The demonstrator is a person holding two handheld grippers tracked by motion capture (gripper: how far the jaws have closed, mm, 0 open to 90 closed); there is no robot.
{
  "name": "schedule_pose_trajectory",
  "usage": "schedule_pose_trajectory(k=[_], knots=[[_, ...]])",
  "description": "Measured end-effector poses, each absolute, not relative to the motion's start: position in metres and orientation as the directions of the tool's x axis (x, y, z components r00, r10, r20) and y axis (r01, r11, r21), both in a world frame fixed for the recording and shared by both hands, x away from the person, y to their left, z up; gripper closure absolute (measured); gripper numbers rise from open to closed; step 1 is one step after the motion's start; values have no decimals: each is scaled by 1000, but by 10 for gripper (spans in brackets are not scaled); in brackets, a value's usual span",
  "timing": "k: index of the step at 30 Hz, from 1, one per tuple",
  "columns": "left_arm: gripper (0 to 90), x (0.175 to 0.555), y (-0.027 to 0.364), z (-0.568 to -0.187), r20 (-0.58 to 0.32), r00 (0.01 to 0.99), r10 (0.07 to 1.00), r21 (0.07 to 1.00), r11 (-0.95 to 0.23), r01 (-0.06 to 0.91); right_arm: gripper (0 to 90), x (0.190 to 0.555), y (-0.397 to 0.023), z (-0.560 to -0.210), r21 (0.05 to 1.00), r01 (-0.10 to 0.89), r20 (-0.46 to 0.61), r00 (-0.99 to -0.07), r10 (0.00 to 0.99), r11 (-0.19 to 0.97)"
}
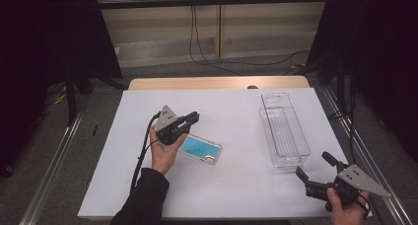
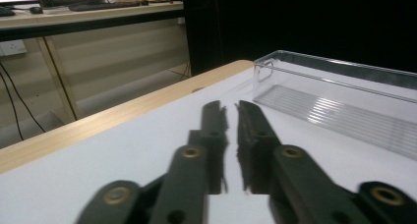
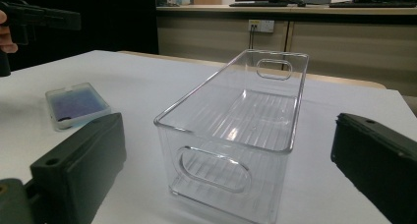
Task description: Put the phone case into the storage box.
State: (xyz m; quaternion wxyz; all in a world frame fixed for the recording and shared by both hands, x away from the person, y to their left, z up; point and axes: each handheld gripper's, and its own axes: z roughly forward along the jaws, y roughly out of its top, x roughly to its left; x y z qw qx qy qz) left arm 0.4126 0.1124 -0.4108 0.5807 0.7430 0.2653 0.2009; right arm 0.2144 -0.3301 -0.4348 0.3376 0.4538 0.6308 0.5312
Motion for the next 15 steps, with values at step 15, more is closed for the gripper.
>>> schedule_pose_trajectory(k=[15], knots=[[900,415,111,-405,-72,807,586,937,-238,257,0,214,-330,-435,977,211,55,-362,930,25]])
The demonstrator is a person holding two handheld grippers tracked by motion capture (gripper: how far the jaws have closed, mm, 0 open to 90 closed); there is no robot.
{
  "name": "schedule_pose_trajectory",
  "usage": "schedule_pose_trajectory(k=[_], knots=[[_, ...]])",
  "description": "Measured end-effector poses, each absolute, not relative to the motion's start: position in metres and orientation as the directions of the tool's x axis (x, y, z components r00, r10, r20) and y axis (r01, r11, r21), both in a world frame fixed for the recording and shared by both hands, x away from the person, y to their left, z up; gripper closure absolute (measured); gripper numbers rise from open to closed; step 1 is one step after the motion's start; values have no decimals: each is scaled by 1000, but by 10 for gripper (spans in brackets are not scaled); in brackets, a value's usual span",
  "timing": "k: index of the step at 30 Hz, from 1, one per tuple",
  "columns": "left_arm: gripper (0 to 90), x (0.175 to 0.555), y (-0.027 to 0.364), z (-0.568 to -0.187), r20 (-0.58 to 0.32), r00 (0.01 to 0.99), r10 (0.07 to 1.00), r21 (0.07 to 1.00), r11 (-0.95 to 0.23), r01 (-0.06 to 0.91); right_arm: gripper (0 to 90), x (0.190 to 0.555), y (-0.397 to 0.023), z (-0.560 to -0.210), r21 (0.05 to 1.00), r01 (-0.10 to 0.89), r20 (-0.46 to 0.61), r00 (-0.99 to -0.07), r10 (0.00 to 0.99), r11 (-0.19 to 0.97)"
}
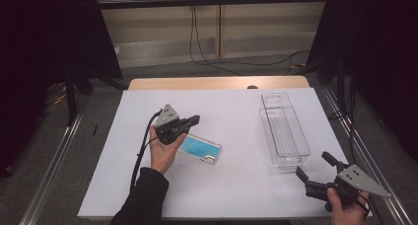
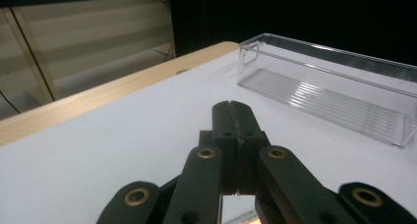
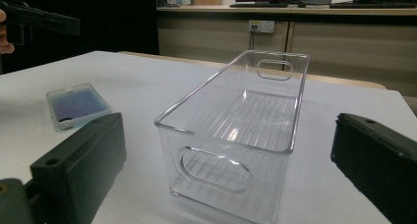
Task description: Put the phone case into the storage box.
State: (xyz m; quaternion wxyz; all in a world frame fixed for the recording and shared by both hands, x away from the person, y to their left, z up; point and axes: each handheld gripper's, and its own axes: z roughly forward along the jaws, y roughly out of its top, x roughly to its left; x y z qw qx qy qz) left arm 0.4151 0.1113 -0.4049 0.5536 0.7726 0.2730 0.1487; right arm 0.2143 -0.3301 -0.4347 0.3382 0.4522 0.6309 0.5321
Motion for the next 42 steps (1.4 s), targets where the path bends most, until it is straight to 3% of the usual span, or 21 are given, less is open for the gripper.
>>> schedule_pose_trajectory(k=[24,42], knots=[[900,438,109,-408,-150,770,620,810,-370,455,0,214,-330,-435,976,215,58,-362,930,23],[900,456,98,-416,-129,732,669,727,-438,529,0,215,-330,-435,976,215,59,-362,930,21]])
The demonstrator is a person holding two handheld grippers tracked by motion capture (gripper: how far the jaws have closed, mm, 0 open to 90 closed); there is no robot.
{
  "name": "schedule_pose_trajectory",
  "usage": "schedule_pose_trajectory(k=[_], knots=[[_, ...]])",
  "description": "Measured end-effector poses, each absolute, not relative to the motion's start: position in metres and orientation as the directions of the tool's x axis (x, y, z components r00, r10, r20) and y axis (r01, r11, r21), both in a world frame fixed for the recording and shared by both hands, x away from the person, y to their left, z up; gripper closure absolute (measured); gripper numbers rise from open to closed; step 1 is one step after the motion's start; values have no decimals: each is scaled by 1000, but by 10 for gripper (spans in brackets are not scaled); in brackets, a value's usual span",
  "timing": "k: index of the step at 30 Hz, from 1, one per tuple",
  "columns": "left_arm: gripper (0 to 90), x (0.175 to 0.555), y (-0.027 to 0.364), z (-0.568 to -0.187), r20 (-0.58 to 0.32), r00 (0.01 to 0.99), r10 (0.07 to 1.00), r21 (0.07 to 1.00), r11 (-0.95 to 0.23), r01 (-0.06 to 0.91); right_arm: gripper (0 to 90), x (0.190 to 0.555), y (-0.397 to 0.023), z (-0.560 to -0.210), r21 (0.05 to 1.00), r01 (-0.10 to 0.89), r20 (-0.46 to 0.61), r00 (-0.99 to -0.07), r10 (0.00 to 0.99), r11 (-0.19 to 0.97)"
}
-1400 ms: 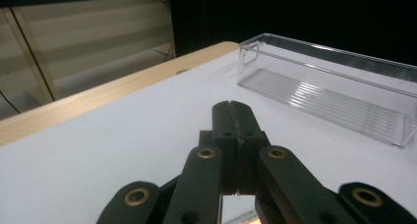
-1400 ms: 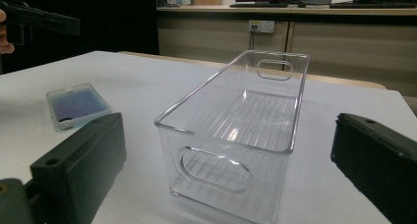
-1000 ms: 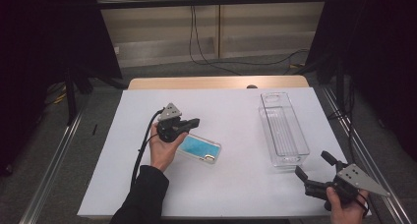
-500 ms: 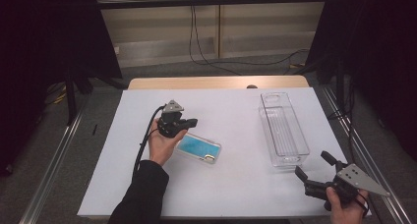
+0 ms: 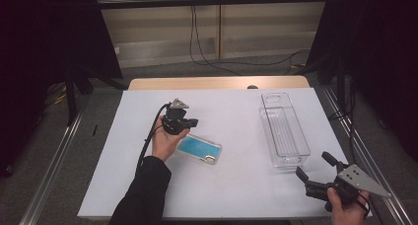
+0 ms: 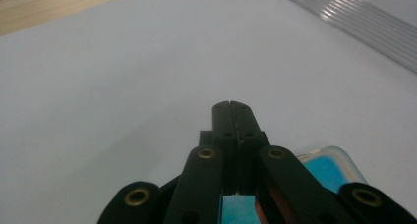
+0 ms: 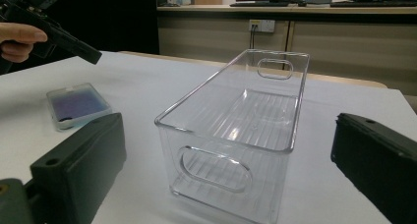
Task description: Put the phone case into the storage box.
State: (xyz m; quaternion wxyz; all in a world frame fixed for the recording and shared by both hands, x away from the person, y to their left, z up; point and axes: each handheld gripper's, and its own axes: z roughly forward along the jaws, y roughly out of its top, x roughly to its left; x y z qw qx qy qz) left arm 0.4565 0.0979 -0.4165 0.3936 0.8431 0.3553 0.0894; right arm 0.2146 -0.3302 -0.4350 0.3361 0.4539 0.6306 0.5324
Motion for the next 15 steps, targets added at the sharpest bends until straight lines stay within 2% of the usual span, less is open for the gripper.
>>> schedule_pose_trajectory(k=[15], knots=[[900,468,92,-440,-123,714,689,678,-467,567,0,214,-331,-435,977,213,60,-363,930,21]])
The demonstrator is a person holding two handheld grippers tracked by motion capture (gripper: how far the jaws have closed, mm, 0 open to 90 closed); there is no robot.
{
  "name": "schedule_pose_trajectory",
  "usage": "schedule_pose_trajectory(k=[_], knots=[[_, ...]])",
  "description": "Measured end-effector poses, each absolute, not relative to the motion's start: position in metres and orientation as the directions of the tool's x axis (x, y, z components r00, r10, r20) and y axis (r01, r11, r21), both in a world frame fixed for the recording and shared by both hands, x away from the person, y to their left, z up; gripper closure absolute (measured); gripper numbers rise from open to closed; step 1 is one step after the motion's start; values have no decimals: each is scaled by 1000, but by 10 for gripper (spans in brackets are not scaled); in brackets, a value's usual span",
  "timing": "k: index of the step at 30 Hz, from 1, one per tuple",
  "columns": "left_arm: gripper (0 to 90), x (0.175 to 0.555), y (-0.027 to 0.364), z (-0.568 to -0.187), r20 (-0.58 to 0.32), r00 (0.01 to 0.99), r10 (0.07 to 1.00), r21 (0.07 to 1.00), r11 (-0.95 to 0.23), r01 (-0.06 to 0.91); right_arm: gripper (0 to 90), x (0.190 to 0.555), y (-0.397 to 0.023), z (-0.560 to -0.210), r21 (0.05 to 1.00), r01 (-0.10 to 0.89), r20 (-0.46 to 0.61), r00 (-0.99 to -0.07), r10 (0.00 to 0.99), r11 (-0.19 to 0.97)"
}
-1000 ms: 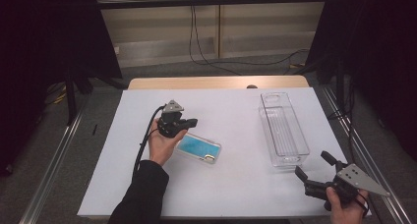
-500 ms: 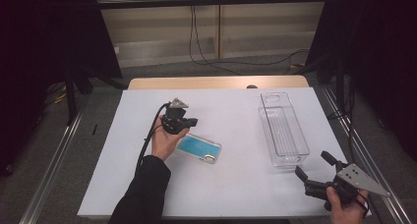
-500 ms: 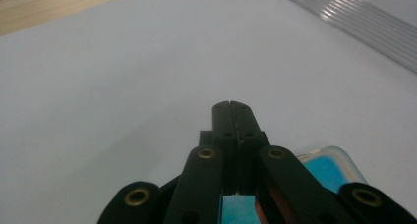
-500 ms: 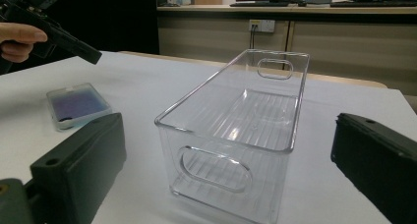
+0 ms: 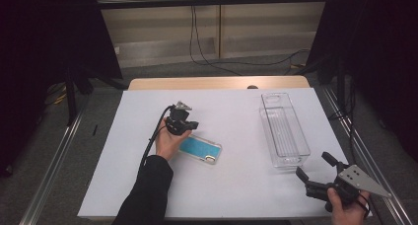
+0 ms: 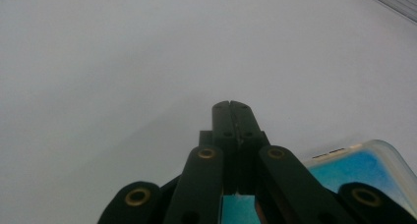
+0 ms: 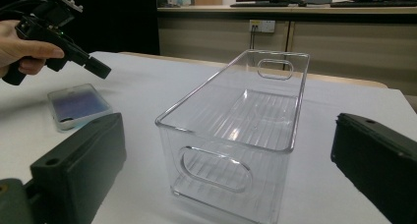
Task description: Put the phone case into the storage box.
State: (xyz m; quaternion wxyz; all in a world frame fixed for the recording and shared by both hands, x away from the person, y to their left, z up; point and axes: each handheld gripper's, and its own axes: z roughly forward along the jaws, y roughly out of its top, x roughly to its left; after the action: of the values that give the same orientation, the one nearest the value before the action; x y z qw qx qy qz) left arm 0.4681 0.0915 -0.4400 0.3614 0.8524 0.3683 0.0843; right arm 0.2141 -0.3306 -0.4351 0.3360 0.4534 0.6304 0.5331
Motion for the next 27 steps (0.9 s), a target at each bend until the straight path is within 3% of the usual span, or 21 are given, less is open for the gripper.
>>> schedule_pose_trajectory(k=[27], knots=[[900,469,89,-456,-85,723,685,624,-529,574,0,214,-331,-435,977,212,64,-366,928,17]])
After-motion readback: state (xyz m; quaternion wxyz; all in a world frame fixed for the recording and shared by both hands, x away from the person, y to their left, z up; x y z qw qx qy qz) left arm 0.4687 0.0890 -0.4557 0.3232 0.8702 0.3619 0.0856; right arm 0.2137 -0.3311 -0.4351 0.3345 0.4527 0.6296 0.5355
